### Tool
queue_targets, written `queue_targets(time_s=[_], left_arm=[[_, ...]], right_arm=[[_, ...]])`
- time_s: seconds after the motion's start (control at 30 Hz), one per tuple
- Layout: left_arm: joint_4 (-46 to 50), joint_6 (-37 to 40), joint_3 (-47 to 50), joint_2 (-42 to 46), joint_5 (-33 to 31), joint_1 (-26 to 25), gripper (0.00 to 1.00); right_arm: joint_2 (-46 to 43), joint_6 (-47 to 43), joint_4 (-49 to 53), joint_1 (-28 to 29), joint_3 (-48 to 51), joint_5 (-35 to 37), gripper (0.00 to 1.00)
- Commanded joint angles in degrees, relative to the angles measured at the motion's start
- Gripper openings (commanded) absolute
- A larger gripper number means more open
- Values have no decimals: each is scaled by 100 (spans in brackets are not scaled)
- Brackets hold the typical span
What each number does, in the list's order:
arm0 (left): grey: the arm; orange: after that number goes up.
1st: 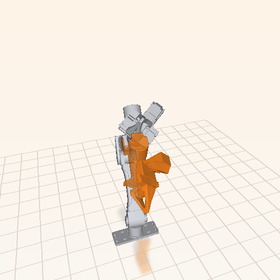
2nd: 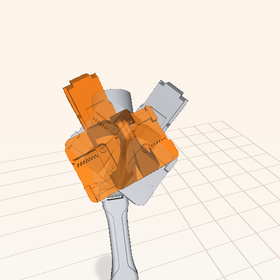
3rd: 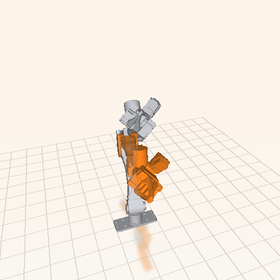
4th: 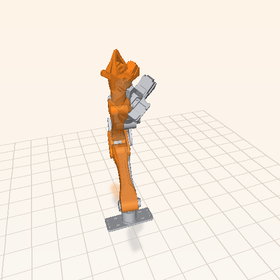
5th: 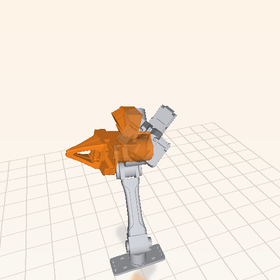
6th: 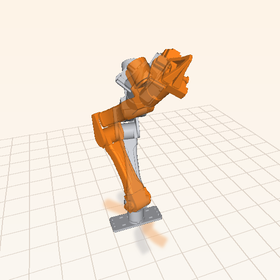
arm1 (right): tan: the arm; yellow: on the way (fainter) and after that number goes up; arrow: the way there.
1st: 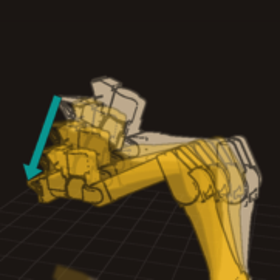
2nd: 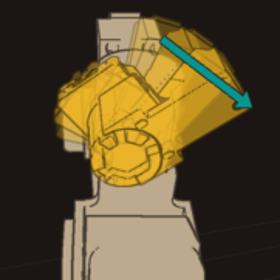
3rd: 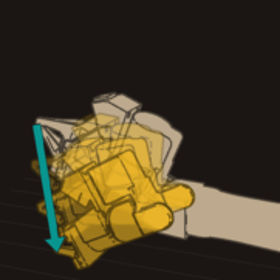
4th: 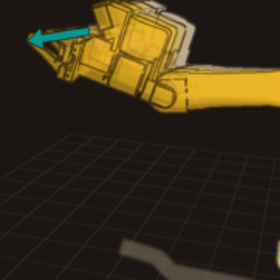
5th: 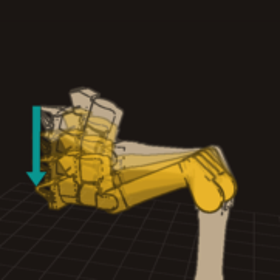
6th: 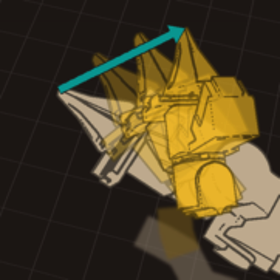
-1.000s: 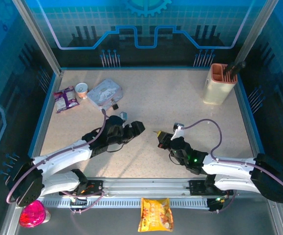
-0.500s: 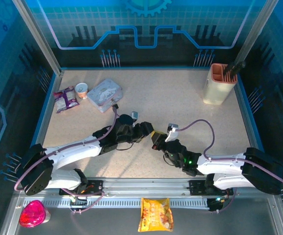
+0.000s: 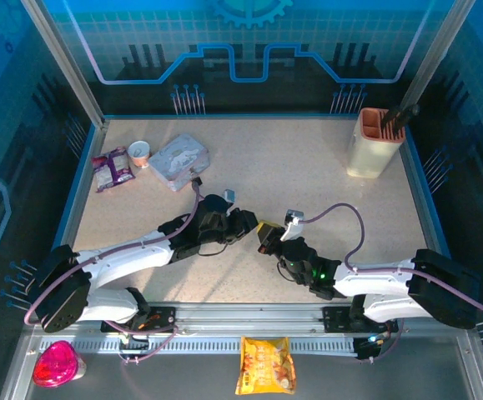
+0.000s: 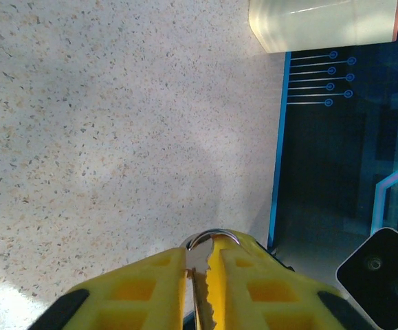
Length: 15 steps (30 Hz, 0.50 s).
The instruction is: Unlock a padlock with a key
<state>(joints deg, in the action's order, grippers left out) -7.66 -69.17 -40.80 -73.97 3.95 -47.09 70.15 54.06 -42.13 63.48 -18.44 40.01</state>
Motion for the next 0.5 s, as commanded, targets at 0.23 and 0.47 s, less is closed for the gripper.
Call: queue_targets(time_s=[0.23, 0.47], left_arm=[[28, 54, -162, -124, -47, 20, 5], [114, 492, -183, -128, -140, 206, 2]], right_arm=[[15, -115, -313, 130, -120, 244, 0], [-168, -279, -279, 104, -82, 230, 7]])
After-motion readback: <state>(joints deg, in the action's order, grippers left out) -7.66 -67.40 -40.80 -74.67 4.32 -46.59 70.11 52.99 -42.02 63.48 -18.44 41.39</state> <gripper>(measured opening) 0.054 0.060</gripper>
